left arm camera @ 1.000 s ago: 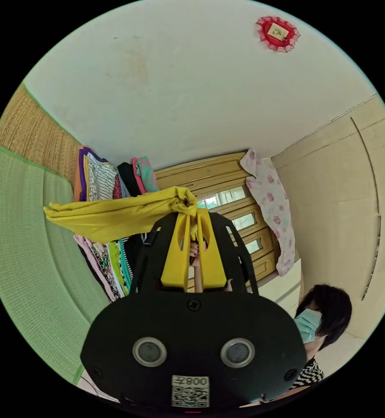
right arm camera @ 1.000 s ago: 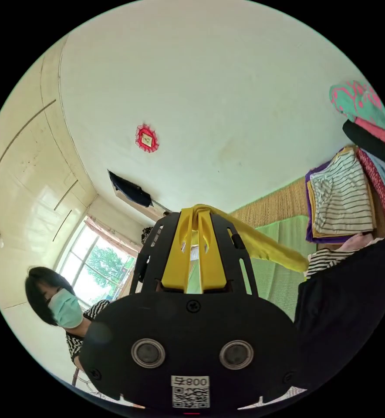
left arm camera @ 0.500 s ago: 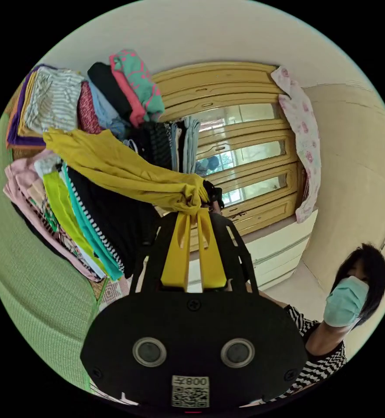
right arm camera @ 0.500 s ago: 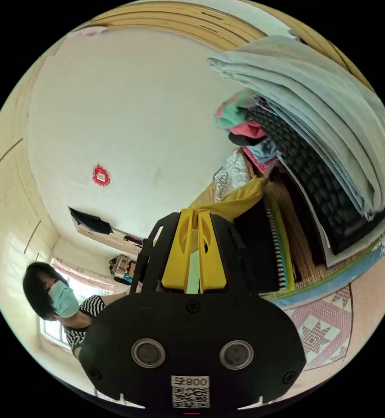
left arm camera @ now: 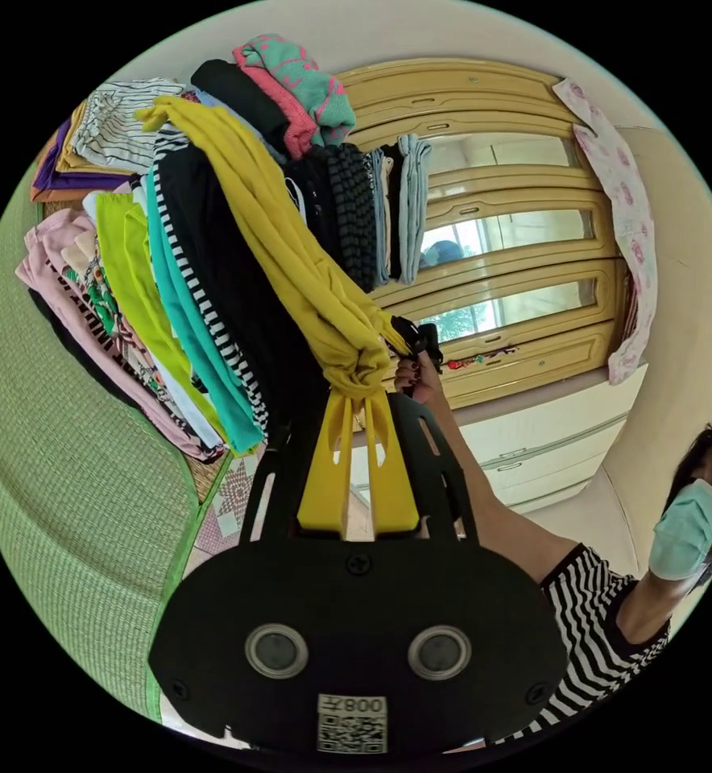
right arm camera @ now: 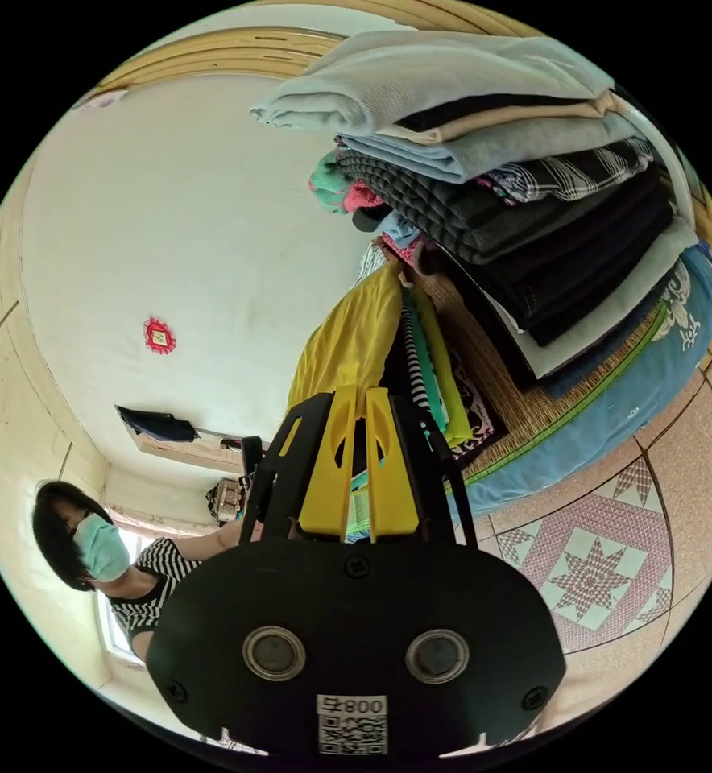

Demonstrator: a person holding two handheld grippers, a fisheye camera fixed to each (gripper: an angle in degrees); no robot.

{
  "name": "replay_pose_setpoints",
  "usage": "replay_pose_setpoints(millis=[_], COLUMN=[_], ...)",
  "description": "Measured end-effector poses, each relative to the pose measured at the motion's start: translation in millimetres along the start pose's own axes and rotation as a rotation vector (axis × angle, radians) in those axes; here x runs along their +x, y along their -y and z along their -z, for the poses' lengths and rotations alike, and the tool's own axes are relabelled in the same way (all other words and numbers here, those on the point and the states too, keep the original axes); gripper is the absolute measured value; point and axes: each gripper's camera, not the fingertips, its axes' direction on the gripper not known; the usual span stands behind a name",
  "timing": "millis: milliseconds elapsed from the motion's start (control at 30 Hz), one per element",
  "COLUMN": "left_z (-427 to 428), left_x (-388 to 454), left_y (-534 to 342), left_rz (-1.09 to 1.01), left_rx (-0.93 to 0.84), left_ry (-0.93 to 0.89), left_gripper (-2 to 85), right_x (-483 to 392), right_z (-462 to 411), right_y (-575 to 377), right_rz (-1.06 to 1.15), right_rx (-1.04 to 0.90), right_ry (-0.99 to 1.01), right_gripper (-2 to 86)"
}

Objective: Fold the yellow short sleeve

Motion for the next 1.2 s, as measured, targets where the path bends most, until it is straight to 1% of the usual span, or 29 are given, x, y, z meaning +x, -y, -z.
replay_pose_setpoints(millis=[67,200,333,500,533,600,767,833,900,967,1000,1067,1167,1200], left_z=[-7.5,-16.8,-22.5,-26.4,-27.6,-28.9,-38.1,-41.8,-40.3,-38.2,-38.4,-33.6,-15.6,-8.9], left_x=[2.5,8.5,19.9,30.4,33.0,38.2,48.4,48.4,45.6,44.6,45.4,47.7,53.4,56.3], left_y=[5.5,21.2,34.2,46.6,49.3,53.4,60.6,62.0,62.1,61.0,58.7,52.1,50.2,54.5], left_rz=[0.017,0.047,0.056,0.072,0.08,0.074,0.072,0.079,0.091,0.096,0.094,0.084,0.034,0.018], left_rx=[-0.008,-0.005,0.005,0.021,0.021,0.025,0.022,0.019,0.028,0.007,-0.035,-0.053,0.001,0.033], left_ry=[0.031,0.024,0.004,-0.03,-0.043,-0.046,-0.074,-0.072,-0.099,-0.129,-0.136,-0.129,-0.116,-0.118], left_gripper=[3.2,3.2,3.2,3.3,3.3,3.2,3.1,3.0,2.9,2.7,2.4,1.9,0.8,0.6], right_x=[11.6,36.9,40.9,6.6,-1.9,-52.6,-149.1,-169.9,-184.1,-186.1,-186.0,-188.9,-193.7,-196.5], right_z=[-2.8,5.7,21.2,45.9,45.3,34.3,-28.6,-66.4,-118.5,-152.0,-163.8,-160.3,-149.7,-150.4], right_y=[-3.6,-18.0,-35.6,-74.8,-78.6,-92.8,-108.4,-106.7,-107.9,-113.0,-120.3,-132.6,-153.1,-159.8], right_rz=[-0.019,-0.057,-0.072,-0.046,-0.032,0.083,0.305,0.351,0.382,0.391,0.389,0.389,0.384,0.385], right_rx=[-0.01,0.055,0.134,0.308,0.315,0.319,0.243,0.149,0.03,-0.055,-0.057,-0.005,0.059,0.056], right_ry=[-0.026,0.067,0.079,-0.021,-0.03,-0.09,-0.13,-0.139,-0.202,-0.258,-0.284,-0.269,-0.206,-0.219], right_gripper=[1.8,1.8,1.6,0.7,0.6,0.3,0.1,0.1,0.1,0.1,0.1,0.0,0.0,0.0])
